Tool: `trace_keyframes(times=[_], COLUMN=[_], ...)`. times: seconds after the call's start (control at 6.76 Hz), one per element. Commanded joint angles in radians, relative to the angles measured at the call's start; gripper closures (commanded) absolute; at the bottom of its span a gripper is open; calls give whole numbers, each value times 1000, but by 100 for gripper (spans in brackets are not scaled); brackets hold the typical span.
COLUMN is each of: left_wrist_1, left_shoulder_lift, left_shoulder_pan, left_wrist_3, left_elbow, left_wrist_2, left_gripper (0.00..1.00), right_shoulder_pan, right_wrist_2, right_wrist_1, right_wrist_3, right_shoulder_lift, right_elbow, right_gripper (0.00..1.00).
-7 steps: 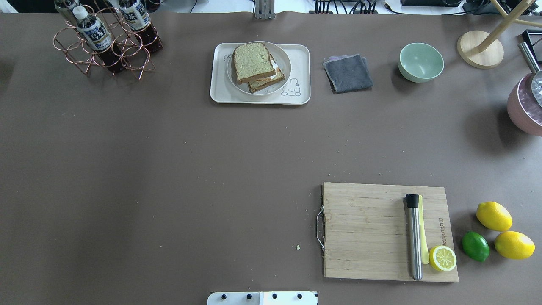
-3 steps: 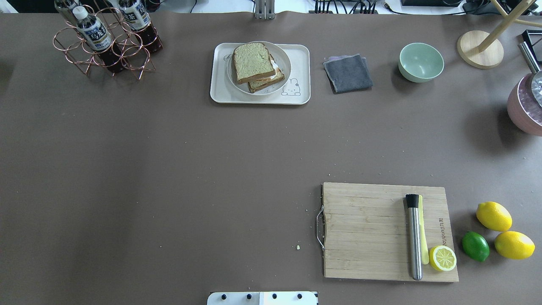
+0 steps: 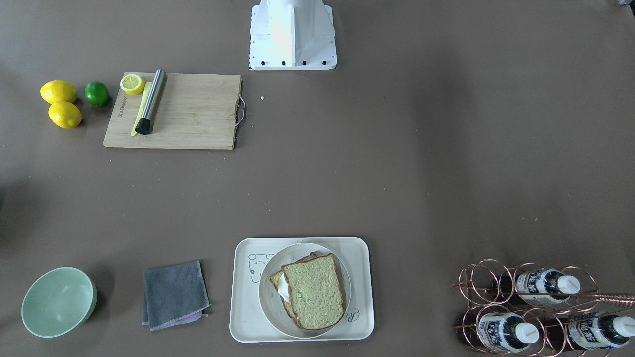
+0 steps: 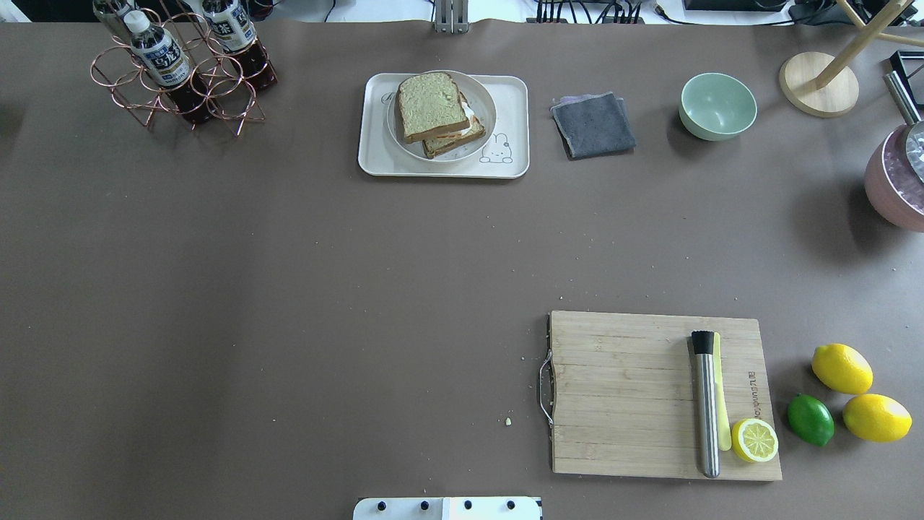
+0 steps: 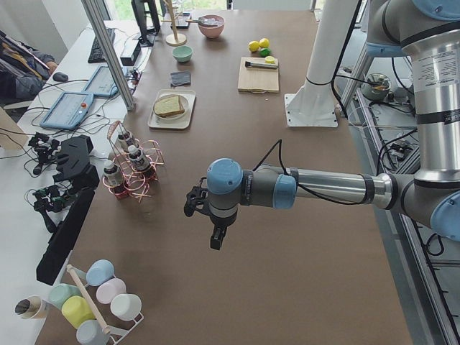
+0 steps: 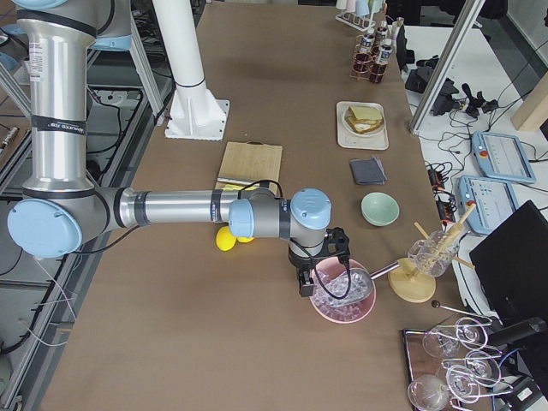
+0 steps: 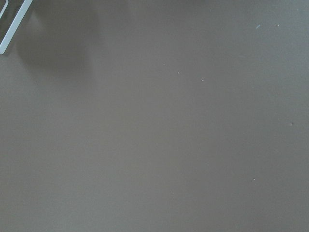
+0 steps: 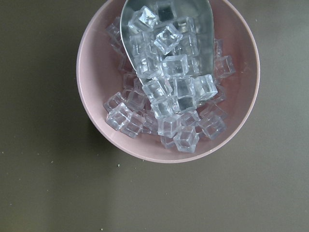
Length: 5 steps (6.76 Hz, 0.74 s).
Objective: Make sandwich and place on tray
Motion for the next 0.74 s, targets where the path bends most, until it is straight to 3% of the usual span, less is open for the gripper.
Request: trace_keyframes(times=[0.0, 0.59], left_wrist_1=[2, -5], left_shoulder_lift=[16, 5], left_shoulder_pan=[-4, 0], left_wrist_3=[-10, -16], left_elbow=[-22, 38], left_wrist_2=[-1, -1], left_gripper=[2, 2], right_shoulder_pan=[-1, -1], right_wrist_2=[1, -3], right_wrist_1=[1, 2], right_wrist_3=[1, 1], right_shoulder_lift=[6, 7], right_elbow=[4, 16], right_gripper=[0, 0])
